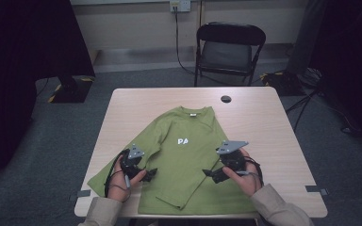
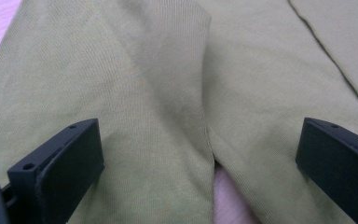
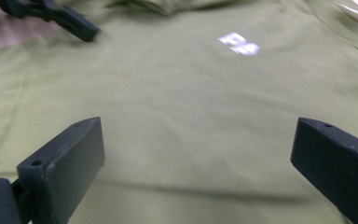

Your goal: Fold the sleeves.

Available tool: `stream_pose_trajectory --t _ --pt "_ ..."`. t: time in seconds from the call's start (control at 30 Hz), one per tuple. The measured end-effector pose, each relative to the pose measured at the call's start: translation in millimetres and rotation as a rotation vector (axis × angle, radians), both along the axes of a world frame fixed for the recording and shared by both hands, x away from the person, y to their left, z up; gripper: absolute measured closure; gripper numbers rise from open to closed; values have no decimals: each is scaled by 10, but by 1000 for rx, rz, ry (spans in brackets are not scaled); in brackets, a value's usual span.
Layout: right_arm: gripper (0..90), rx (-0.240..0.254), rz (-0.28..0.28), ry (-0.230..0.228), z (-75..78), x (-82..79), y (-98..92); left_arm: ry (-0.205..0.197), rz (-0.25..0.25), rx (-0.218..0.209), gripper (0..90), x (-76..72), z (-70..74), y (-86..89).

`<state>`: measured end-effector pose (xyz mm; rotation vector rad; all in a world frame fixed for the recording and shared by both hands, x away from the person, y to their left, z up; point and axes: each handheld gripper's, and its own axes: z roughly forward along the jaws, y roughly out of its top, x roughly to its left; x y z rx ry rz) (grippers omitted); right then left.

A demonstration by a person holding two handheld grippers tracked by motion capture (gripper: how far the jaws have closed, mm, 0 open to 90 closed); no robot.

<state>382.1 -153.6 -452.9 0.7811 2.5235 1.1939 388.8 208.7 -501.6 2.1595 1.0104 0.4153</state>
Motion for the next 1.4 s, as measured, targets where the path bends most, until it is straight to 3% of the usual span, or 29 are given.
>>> stream_pose_trajectory --t 0.13,0.67,0.9,1.07,1.3,1.4 --pt "17 20 -47 12 -56 13 -224 0 1 -2 0 0 -1 -1" --pt "18 8 -183 48 -387 -54 -957 0 1 -2 0 0 -1 -1" --pt "22 -17 -200 55 -459 -67 -1090 0 1 -2 0 0 -1 -1" --pt "0 -73 -200 55 -478 -85 -1117 0 0 -2 0 0 0 0" --pt "0 -75 -202 57 -480 -82 -1115 -1 -25 5 21 -2 12 23" --pt "0 -75 -202 57 -480 -82 -1115 -6 -30 -5 38 -41 123 99"
